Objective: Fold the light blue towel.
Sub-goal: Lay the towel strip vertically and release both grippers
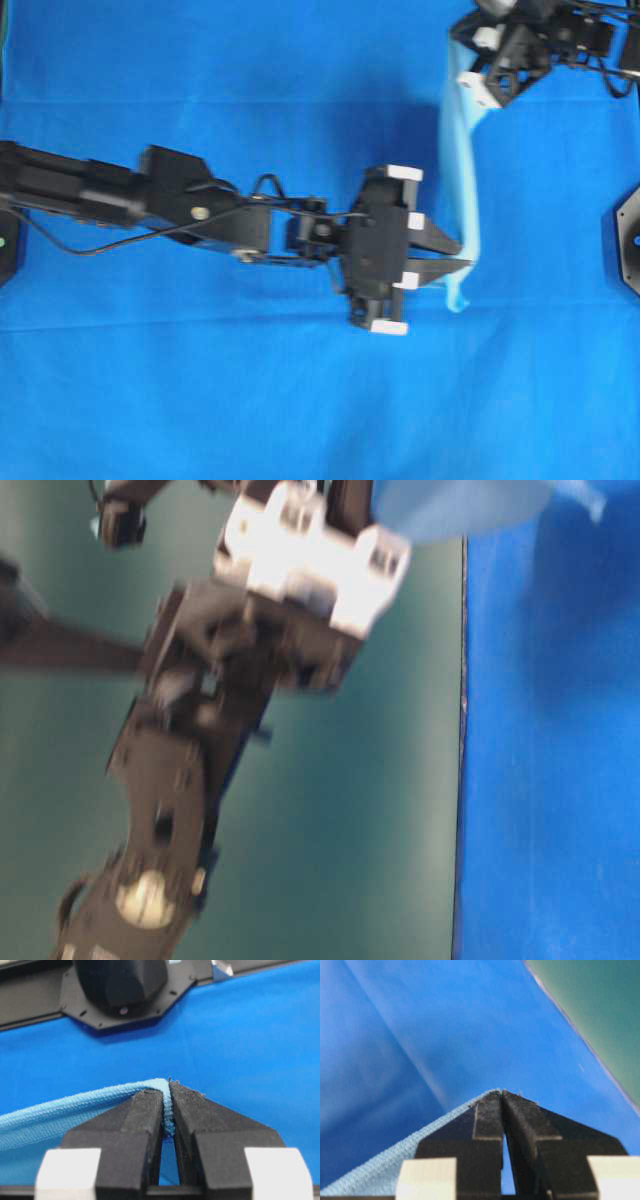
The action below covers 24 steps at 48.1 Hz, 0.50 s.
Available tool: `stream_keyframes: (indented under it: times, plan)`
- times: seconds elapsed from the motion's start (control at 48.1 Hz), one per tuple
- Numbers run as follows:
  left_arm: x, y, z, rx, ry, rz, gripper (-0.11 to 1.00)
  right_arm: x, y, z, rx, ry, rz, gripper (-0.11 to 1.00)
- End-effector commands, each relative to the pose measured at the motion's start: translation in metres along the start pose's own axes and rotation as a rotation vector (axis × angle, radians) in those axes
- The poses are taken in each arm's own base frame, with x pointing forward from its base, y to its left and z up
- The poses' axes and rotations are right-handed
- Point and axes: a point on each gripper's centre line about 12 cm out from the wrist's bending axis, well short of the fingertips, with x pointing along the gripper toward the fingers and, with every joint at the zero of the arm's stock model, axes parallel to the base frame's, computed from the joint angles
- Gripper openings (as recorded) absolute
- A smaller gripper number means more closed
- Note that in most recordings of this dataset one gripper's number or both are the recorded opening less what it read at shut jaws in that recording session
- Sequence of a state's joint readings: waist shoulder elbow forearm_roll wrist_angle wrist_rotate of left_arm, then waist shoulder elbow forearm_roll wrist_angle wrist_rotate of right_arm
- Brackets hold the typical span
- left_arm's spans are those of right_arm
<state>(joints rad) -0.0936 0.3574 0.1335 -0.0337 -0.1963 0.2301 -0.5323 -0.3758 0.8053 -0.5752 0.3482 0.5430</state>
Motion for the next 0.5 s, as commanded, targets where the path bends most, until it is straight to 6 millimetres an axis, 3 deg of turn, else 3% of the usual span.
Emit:
stream_keyframes:
  times: [0.0,0.208,0.354,0.478]
  plan:
    - [0.013,-0.016,0.031,0.017,-0.089,-0.020,0.02,-0.014,-0.015,-0.001,0.020,-0.013,-0.045,0.02]
    - [0.048,-0.014,0.022,-0.002,-0.098,-0.012,0.02,-0.021,-0.019,-0.014,0.021,0.031,-0.074,0.02]
    - [0.049,-0.007,0.013,-0.061,-0.074,-0.003,0.02,-0.008,-0.013,-0.010,0.010,0.026,-0.045,0.02]
    - [0.036,-0.004,-0.007,-0.089,-0.031,0.002,0.02,0.013,-0.001,-0.003,-0.008,0.013,0.004,0.02]
